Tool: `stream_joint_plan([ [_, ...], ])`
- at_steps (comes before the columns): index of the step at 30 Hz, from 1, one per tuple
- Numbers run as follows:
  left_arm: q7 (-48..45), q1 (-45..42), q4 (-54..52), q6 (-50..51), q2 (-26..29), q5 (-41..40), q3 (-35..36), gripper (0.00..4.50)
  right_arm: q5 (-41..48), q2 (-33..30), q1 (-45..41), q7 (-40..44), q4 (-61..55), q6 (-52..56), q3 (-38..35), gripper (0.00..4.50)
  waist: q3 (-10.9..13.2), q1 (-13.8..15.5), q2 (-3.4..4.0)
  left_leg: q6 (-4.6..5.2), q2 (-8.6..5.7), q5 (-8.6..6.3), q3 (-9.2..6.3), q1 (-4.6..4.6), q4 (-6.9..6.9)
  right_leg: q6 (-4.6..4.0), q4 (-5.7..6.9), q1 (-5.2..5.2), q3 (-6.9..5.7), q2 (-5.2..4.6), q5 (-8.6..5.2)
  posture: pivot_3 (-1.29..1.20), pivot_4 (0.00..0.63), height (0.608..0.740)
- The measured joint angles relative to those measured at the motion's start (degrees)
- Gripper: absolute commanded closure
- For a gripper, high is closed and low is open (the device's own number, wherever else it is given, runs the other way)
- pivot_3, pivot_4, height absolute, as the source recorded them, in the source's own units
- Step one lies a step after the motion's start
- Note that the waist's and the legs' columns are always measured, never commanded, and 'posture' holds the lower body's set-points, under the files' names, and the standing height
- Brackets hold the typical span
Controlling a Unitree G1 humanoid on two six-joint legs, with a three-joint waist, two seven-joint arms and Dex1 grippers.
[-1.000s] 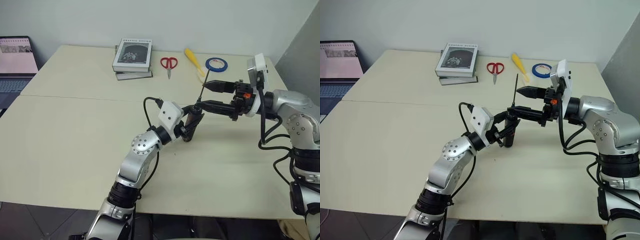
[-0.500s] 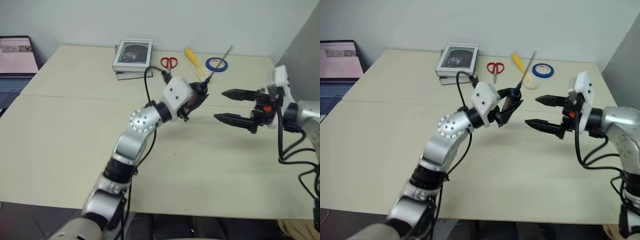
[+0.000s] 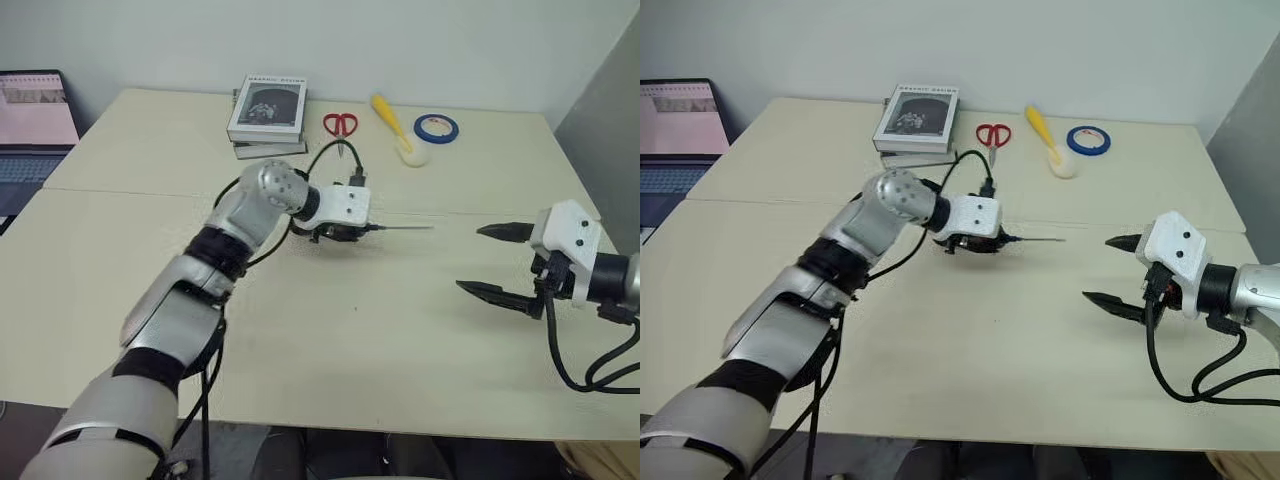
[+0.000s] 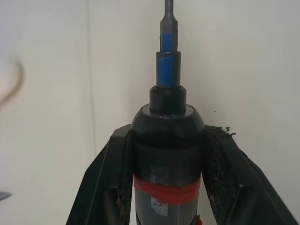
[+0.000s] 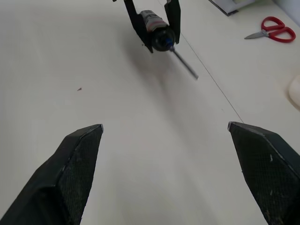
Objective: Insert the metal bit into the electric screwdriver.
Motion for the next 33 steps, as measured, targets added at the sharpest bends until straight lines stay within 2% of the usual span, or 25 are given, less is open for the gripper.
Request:
stream_joint_plan([
  [9, -0.12, -3.27, 13.04, -5.44, -6.7, 6.59, -1.6, 2.85, 4.83, 0.34, -0.31, -2.31, -3.88, 4.23, 0.28, 0.0, -0.01, -0.2, 0.0, 0.01, 0.0, 0.0, 0.01, 0.04, 0.02, 0.0, 0.04, 0.03, 0.06, 0.01, 0.0, 0.0, 0.15, 0.74],
  [11, 0.52, -3.34, 14.85, -5.47, -8.03, 7.51, -1.72, 2.15, 5.2, 0.81, -0.24, -2.64, -4.55, 4.34, 0.56, 0.0, -0.01, -0.19, 0.0, 0.01, -0.01, 0.0, 0.01, 0.04, 0.03, 0.01, 0.04, 0.03, 0.07, 0.0, 0.0, 0.0, 0.15, 0.74],
  [15, 0.71, -3.65, 16.61, -5.43, -9.04, 7.46, -0.5, 1.33, 5.2, 0.8, 0.37, -3.34, -4.57, 4.3, 0.6, 0.0, -0.01, -0.17, 0.0, 0.01, -0.01, 0.0, -0.01, 0.05, 0.03, 0.0, 0.08, 0.03, 0.05, 0.01, 0.01, 0.0, 0.15, 0.74],
  [16, 0.49, -3.69, 16.77, -5.43, -9.1, 7.47, -0.11, 0.95, 5.2, 0.81, 0.53, -3.35, -4.56, 4.26, 0.62, 0.0, -0.01, -0.17, 0.0, 0.01, -0.01, 0.0, 0.0, 0.07, 0.03, 0.0, 0.1, 0.03, 0.06, 0.01, 0.01, 0.0, 0.15, 0.74],
  [17, 0.29, -3.69, 16.77, -5.43, -9.1, 7.46, 0.02, 0.86, 5.2, 0.81, 0.57, -3.35, -4.56, 4.24, 0.64, 0.0, -0.01, -0.17, 0.0, 0.01, -0.01, 0.0, 0.0, 0.07, 0.03, 0.0, 0.11, 0.03, 0.05, 0.0, 0.01, 0.0, 0.15, 0.74],
  [20, -0.98, -3.67, 16.75, -5.13, -9.0, 7.06, 0.78, 0.13, 5.1, 0.86, 0.58, -3.33, -4.36, 3.93, 1.07, 0.0, -0.01, -0.18, 0.0, 0.01, 0.0, 0.0, 0.0, 0.09, 0.04, 0.0, 0.15, 0.03, 0.05, 0.01, 0.01, 0.0, 0.15, 0.74],
  [22, -1.89, -3.56, 16.59, -4.54, -8.85, 6.49, 1.48, 0.04, 4.97, 0.91, 0.58, -3.28, -3.94, 3.57, 1.46, 0.0, -0.01, -0.18, 0.0, 0.01, -0.01, 0.0, 0.0, 0.1, 0.05, 0.0, 0.18, 0.03, 0.05, 0.01, 0.01, 0.0, 0.15, 0.74],
  [25, -3.04, -3.01, 12.94, -1.01, -6.79, 2.97, 5.6, 0.04, 4.73, 1.02, 0.41, -2.74, -2.47, 2.11, 2.81, 0.0, 0.0, -0.35, -0.01, 0.01, 0.0, 0.0, 0.0, 0.1, 0.06, 0.0, 0.26, -0.01, 0.07, 0.01, 0.01, 0.0, 0.15, 0.74],
  [29, -3.71, -1.69, 0.91, 6.41, 1.06, -2.84, 13.93, 0.04, 2.57, 1.23, 0.3, -1.22, 0.78, -2.16, 3.58, 0.0, 0.0, -0.59, -0.01, 0.01, 0.01, 0.0, 0.01, 0.23, 0.06, -0.02, 0.58, -0.06, 0.07, 0.01, -0.02, 0.0, 0.15, 0.74],
  [33, -5.43, 3.92, -9.21, 13.24, 7.28, -5.43, 17.12, 0.04, 0.93, 1.76, 0.73, -0.11, 2.58, -5.52, 3.94, 0.0, 0.0, -0.44, 0.0, 0.01, 0.01, 0.01, -0.02, 0.41, 0.06, 0.04, 0.93, -0.05, 0.04, 0.03, -0.17, 0.0, 0.15, 0.74],
])
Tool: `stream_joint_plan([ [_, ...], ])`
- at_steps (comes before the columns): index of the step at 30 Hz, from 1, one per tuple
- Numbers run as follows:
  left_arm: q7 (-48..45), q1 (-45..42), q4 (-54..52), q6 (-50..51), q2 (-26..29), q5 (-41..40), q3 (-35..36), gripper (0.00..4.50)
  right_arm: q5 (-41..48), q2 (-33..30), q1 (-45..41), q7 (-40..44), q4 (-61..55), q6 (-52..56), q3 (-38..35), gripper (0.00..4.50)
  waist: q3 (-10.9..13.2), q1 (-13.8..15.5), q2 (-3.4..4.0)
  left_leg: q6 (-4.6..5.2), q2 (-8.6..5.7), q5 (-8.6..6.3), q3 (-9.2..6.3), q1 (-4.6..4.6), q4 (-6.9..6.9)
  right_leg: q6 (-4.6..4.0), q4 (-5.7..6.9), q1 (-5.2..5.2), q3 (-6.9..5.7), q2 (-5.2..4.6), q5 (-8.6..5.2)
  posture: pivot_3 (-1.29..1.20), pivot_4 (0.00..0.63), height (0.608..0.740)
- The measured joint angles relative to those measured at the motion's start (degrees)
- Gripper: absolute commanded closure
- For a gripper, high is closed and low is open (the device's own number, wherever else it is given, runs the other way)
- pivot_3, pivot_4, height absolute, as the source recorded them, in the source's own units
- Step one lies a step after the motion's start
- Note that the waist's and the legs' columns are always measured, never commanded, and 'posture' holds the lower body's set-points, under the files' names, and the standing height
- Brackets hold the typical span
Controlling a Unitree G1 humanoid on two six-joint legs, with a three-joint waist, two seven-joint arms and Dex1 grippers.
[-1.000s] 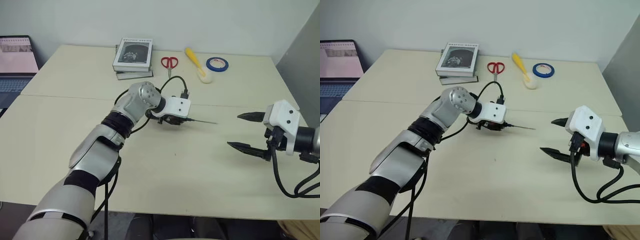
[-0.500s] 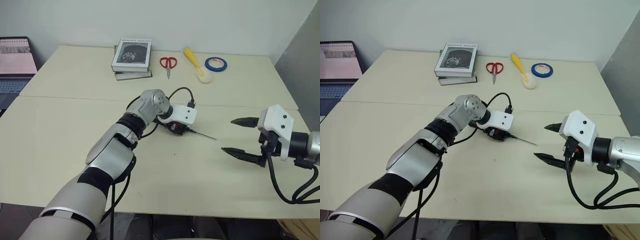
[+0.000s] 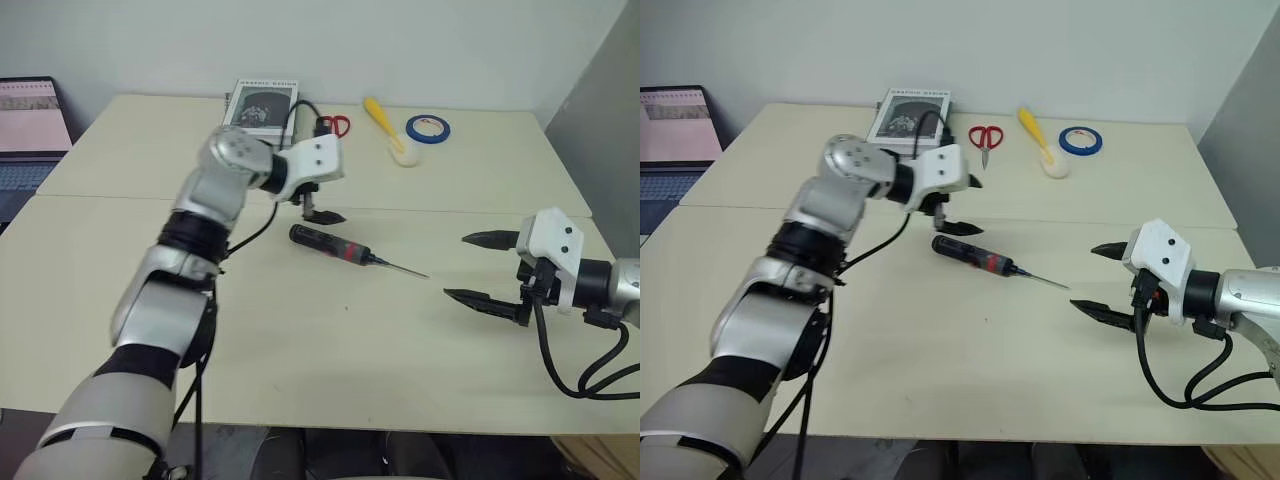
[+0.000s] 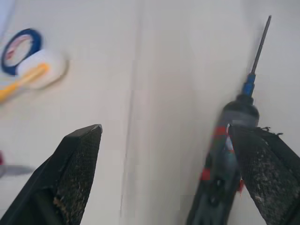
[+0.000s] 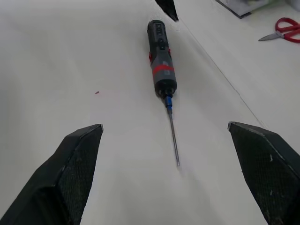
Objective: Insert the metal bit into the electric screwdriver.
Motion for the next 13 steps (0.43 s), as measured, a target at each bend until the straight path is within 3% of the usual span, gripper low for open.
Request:
stream_joint_plan([
  [2, -1.21, 11.02, -12.67, 3.74, 6.92, -3.1, 3.57, 0.04, -0.31, 1.56, 1.41, 1.96, 1.01, -4.31, -1.38, 0.0, -0.01, -0.42, 0.01, 0.0, 0.09, 0.0, 0.04, 0.11, -0.03, -0.13, 0.07, 0.03, 0.02, 0.01, 0.01, 0.0, 0.15, 0.74],
  [5, -0.31, 20.45, -20.95, 9.29, 12.64, -5.28, 8.42, 0.04, 0.15, 2.86, 2.91, 3.97, 3.27, -6.75, -3.73, 0.0, 0.03, -0.62, -0.06, -0.01, 0.08, 0.01, 0.0, 0.03, 0.08, -0.14, 0.07, 0.03, -0.03, 0.02, 0.0, 0.0, 0.15, 0.74],
  [10, 4.72, 36.32, -38.06, 21.81, 15.98, -13.01, 21.73, 0.04, 1.11, 2.22, 6.09, 9.18, 6.49, -10.3, -7.04, 0.0, 0.02, 0.06, -0.1, -0.01, 0.09, 0.0, 0.04, 0.31, 0.1, 0.02, -0.01, 0.34, -0.02, -0.01, -0.15, 0.0, 0.15, 0.74],
  [13, 6.41, 41.14, -40.82, 25.89, 16.81, -15.44, 24.76, 0.04, -0.42, 1.99, 6.43, 10.81, 8.48, -11.99, -7.34, 0.0, 0.03, 0.33, -0.14, -0.01, 0.09, 0.01, 0.02, 0.38, 0.1, 0.03, 0.07, 0.38, -0.06, 0.0, -0.18, 0.0, 0.15, 0.74],
])
